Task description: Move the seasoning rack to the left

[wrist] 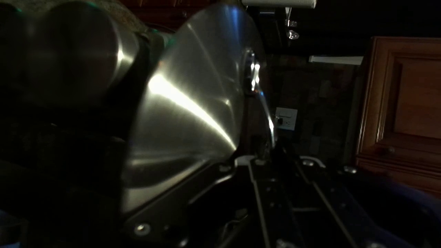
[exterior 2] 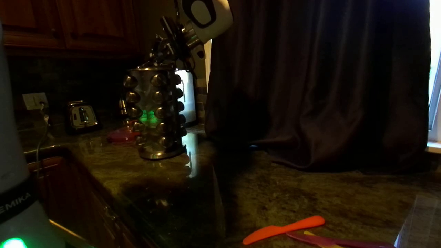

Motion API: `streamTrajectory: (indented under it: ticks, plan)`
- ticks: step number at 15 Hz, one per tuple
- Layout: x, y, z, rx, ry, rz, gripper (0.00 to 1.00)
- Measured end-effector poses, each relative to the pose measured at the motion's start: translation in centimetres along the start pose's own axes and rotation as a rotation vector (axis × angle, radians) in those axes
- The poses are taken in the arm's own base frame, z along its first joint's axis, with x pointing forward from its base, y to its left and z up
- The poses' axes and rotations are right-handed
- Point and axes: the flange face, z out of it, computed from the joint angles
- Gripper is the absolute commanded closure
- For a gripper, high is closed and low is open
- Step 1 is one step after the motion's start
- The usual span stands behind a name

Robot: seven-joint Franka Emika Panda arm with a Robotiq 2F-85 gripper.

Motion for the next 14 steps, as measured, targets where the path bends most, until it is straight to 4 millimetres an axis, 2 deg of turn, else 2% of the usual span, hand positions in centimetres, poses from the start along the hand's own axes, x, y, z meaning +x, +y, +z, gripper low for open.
streamTrajectory:
  ticks: [6, 14]
  plan:
    - [0.6, -1.3, 2.7, 0.004, -0.054, -0.070, 0.97]
    - [0.9, -2.1, 4.5, 0.006, -0.090, -0.109, 0.97]
